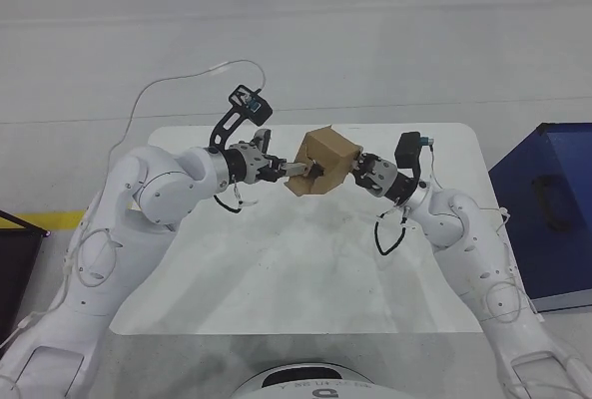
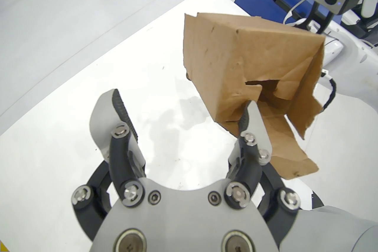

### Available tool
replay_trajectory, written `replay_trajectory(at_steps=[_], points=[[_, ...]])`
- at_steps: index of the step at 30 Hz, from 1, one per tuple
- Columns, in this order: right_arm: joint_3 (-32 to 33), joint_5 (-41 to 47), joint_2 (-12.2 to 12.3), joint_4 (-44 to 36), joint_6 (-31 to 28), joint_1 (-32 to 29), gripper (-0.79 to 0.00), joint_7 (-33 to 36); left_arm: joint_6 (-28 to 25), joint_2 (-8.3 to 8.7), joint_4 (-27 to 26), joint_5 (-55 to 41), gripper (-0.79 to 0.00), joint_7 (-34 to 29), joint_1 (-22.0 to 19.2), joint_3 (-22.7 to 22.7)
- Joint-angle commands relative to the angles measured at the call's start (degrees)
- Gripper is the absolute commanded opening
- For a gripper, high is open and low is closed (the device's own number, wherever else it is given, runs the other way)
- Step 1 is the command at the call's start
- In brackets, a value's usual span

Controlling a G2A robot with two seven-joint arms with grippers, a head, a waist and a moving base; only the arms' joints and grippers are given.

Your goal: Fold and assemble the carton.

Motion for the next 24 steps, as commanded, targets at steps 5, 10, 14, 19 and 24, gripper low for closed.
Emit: replay_trajectory(at_steps=[5,10,14,19,24], points=[[-0.2,0.9,-0.1,0.7,-1.3,0.3,-0.785,0.1,0.8,-0.43,0.7,0.9,-0.416,-0.4,-1.3,1.9],[0.1,1.5,0.0,1.1,-2.2,0.5,-0.785,0.2,0.8,-0.68,1.1,0.7,-0.413,-0.5,-2.0,2.7],[0.4,2.6,0.1,1.4,-3.4,0.5,-0.785,0.3,0.0,-0.71,1.0,-0.4,-0.209,-0.5,-2.0,2.5],[1.2,5.2,0.3,2.1,-5.0,0.7,-0.785,0.9,-1.6,-0.09,-1.2,-0.9,0.0,-0.1,-0.3,-0.7],[1.2,5.2,0.3,2.1,-5.0,0.7,-0.785,0.9,-4.1,0.98,-7.5,1.7,0.0,0.1,3.3,-4.8]])
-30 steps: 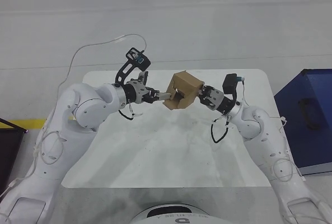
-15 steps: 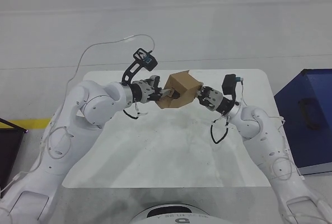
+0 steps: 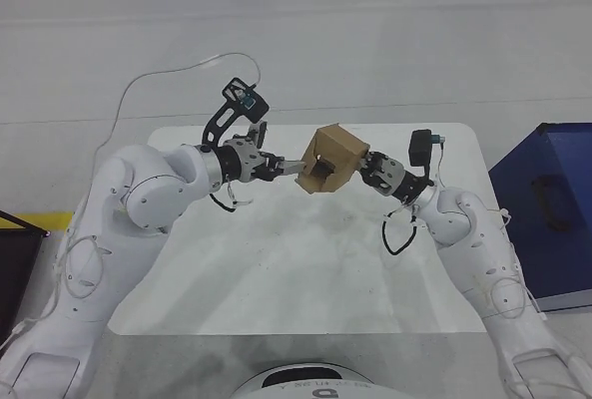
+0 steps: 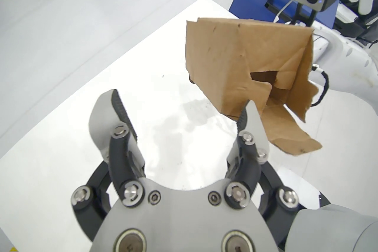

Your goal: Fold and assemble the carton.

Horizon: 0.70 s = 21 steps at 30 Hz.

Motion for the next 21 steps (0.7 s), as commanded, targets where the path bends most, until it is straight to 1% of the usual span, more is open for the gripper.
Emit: replay_trajectory(at_steps=[1,6,9,12,17,21], points=[[0.0,0.0,0.0,0.0,0.0,0.0,-0.785,0.0,-1.1,0.29,-2.6,0.7,0.0,-0.2,1.3,-0.8],[-0.1,-0.3,0.0,-1.5,1.9,-0.7,-0.785,0.6,-3.4,0.48,-6.3,0.7,0.0,-1.6,1.8,-0.3],[0.2,-0.5,0.0,-2.2,2.5,-1.2,-0.785,0.6,-3.1,0.43,-7.0,1.1,0.0,-2.4,0.9,0.3],[0.6,-0.9,0.1,-3.0,2.6,-1.8,-0.785,0.2,-1.9,0.22,-6.4,1.5,0.0,-2.9,-0.5,1.3],[0.9,-1.7,0.2,-3.9,2.5,-2.8,-0.785,-0.7,0.9,-0.39,-3.8,2.7,0.0,-3.6,-3.8,3.9],[1.2,-2.1,0.2,-4.1,2.2,-3.4,-0.785,-1.6,1.2,-0.97,-2.4,2.2,0.0,-4.2,-6.0,6.6]])
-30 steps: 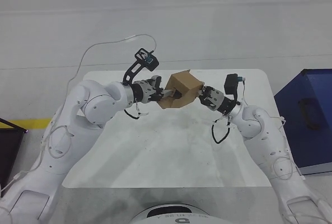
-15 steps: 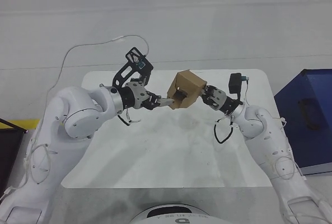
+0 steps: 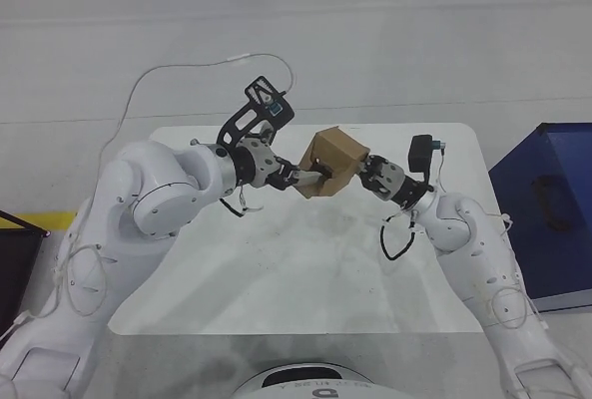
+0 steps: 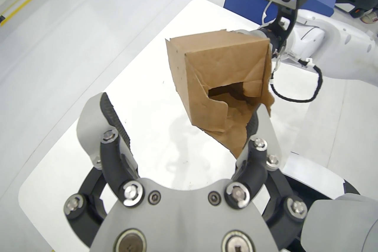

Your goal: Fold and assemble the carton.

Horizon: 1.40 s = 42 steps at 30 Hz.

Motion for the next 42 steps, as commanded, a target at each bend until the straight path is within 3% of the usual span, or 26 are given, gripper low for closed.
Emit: replay_trajectory(at_steps=[1,14,23,30,36,42], points=[[0.2,0.0,0.0,0.0,-0.2,-0.2,-0.785,-0.4,-0.4,-0.27,0.4,-1.2,0.0,-0.1,-0.9,1.1],[0.3,-0.3,0.0,1.2,-0.7,0.0,-0.785,-0.7,-0.1,-0.95,0.6,-2.5,0.0,-1.4,-3.1,3.8],[0.7,-0.3,0.0,2.2,-0.8,-0.1,-0.785,-1.0,-3.8,-0.21,-1.5,-5.9,0.0,-1.0,-0.5,0.4],[0.9,-1.6,0.1,0.9,-0.8,-0.8,-0.785,-1.3,1.0,-0.62,-0.5,5.2,0.0,-1.2,-1.9,3.8],[1.4,-2.0,0.2,0.0,-1.0,-1.8,-0.785,-1.8,1.1,-1.5,2.3,2.9,0.0,-0.1,-3.9,6.1],[1.7,-1.7,0.2,0.3,-0.9,-2.0,-0.785,-2.0,1.6,-1.21,0.9,1.8,0.0,0.8,-3.0,3.2]])
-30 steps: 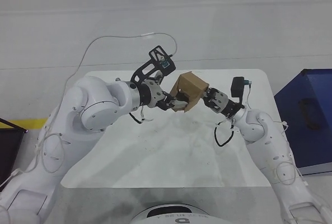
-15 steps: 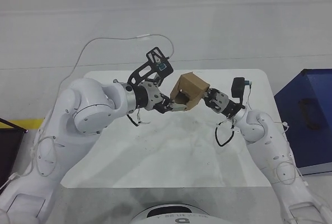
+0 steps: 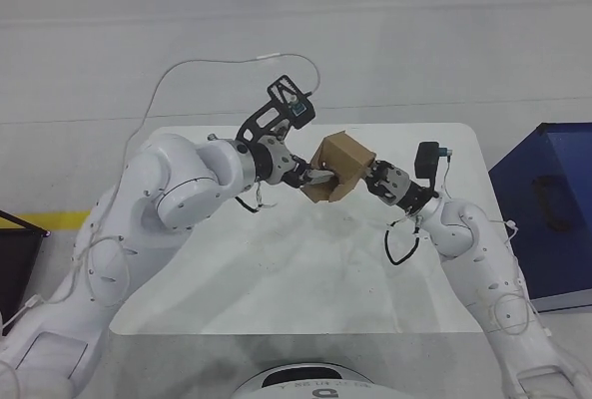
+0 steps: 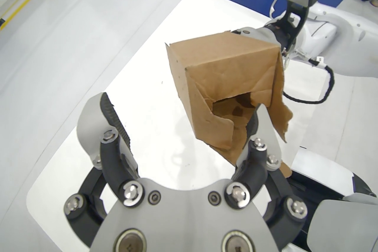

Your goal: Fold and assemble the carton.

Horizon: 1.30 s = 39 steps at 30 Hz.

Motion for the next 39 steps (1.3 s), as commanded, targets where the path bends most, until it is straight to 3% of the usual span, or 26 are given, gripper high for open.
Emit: replay_trajectory(at_steps=[1,4,8,17,27,39], points=[[0.0,0.0,0.0,0.1,0.1,0.0,-0.785,0.1,-0.6,0.22,-1.2,-1.9,0.0,0.8,1.1,-1.6],[-0.2,0.1,-0.1,0.1,0.3,0.1,-0.785,0.3,-4.1,0.54,-2.7,-8.3,0.0,1.0,2.7,-3.8],[-0.7,0.0,-0.1,-0.1,0.7,0.3,-0.785,0.8,-7.9,0.7,-2.7,-10.9,0.0,-2.1,2.7,-3.0],[0.1,-0.3,0.1,-0.9,0.1,-0.9,-0.785,0.4,1.5,-0.49,-0.9,2.5,0.0,-3.0,-0.4,3.5],[0.6,-1.0,0.3,-1.8,-1.4,-1.7,-0.785,0.2,3.3,-1.55,1.0,3.9,0.0,-2.3,-1.5,6.6],[0.7,-0.1,0.3,-1.5,-1.9,-1.5,-0.785,0.5,5.2,-1.75,0.1,0.0,0.0,-1.2,-0.7,4.6]])
